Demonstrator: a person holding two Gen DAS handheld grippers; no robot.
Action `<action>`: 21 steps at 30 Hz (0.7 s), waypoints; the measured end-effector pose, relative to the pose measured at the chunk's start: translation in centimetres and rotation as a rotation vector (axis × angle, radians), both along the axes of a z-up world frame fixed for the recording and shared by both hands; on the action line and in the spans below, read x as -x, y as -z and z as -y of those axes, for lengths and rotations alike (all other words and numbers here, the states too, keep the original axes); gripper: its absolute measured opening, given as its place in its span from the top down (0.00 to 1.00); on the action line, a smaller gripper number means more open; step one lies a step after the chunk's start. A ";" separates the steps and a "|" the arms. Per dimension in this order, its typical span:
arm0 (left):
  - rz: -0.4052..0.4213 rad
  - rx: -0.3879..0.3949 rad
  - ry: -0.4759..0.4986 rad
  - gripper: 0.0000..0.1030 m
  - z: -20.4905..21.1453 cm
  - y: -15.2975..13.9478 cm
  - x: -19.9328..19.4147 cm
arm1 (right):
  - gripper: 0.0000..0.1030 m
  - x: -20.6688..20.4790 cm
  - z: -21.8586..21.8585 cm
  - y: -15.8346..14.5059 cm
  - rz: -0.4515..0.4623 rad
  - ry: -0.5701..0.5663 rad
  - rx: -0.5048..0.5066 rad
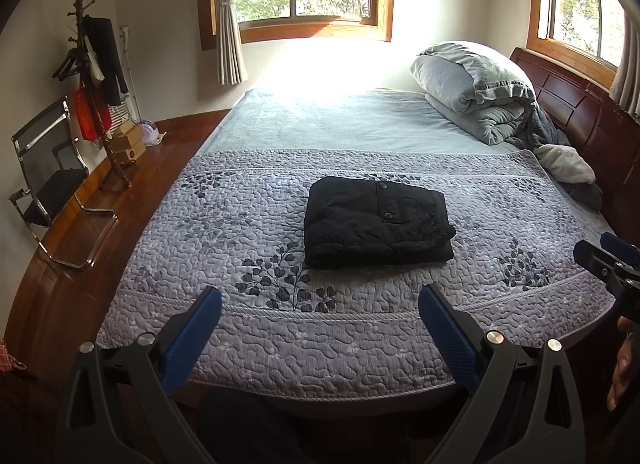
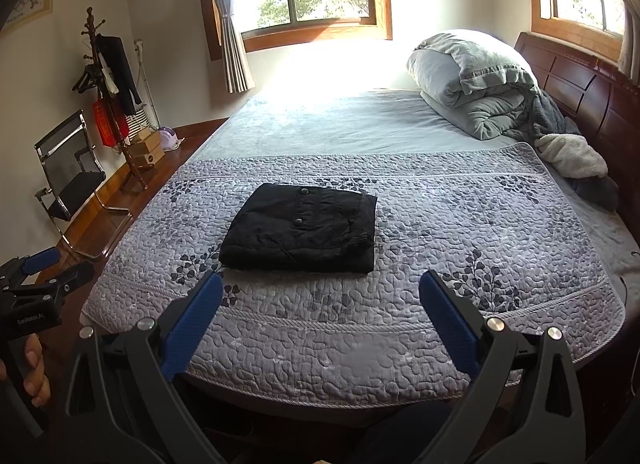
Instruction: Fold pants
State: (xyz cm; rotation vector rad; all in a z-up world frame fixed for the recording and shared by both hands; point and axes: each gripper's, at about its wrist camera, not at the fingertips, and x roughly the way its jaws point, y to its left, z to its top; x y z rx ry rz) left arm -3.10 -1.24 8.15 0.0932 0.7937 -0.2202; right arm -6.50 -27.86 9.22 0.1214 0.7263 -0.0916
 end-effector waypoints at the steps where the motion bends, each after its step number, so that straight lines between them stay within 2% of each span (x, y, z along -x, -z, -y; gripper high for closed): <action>1: 0.000 -0.001 -0.001 0.04 0.0 0.0 0.0 | 0.04 0.0 0.0 0.0 -0.001 0.000 0.000; 21: 0.034 0.011 0.015 0.04 -0.1 -0.3 -0.1 | 0.04 -0.3 0.4 0.7 -0.015 0.006 -0.014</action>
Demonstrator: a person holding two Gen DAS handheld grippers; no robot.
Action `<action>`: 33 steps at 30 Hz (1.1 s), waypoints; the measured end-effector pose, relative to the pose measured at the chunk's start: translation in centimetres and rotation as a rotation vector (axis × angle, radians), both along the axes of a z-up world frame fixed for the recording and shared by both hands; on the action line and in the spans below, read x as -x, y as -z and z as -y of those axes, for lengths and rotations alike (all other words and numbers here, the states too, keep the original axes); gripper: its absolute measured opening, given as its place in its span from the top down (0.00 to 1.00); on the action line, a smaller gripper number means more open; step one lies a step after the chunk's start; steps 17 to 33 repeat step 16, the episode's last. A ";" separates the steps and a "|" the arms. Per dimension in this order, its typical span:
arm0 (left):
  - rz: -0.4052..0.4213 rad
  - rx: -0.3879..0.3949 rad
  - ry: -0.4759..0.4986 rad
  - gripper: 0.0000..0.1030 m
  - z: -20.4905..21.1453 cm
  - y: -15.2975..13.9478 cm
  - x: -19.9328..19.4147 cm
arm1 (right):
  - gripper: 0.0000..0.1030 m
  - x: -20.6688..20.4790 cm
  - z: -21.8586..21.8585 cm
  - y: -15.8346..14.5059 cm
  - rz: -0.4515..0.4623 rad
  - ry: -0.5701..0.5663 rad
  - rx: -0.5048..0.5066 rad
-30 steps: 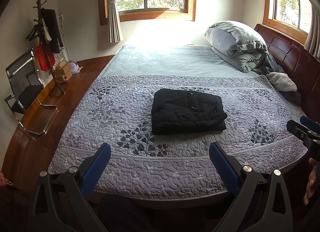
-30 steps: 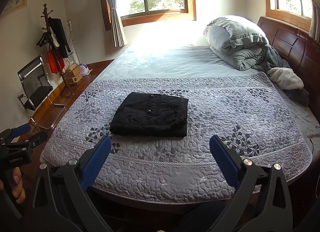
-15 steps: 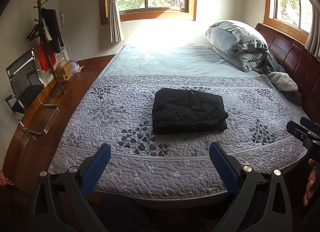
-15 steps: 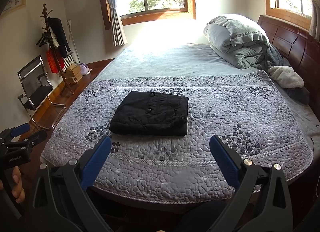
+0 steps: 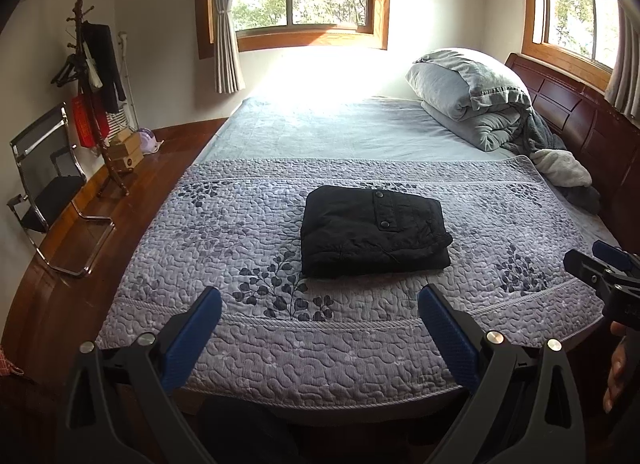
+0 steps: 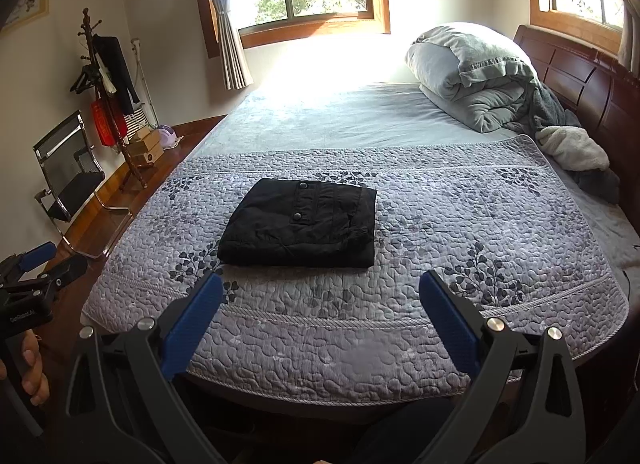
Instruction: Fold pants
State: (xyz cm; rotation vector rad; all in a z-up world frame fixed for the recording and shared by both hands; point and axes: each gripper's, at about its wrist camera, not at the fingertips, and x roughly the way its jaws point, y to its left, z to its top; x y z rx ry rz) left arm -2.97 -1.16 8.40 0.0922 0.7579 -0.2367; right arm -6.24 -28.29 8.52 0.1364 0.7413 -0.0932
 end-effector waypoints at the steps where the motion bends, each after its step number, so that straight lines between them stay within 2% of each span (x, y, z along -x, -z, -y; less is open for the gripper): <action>1: 0.001 -0.002 -0.001 0.04 0.0 0.0 0.0 | 0.04 0.0 0.0 0.0 -0.001 -0.001 0.000; 33: -0.009 -0.013 -0.017 0.04 -0.3 0.0 -0.2 | 0.04 0.0 0.1 0.1 0.000 0.002 0.003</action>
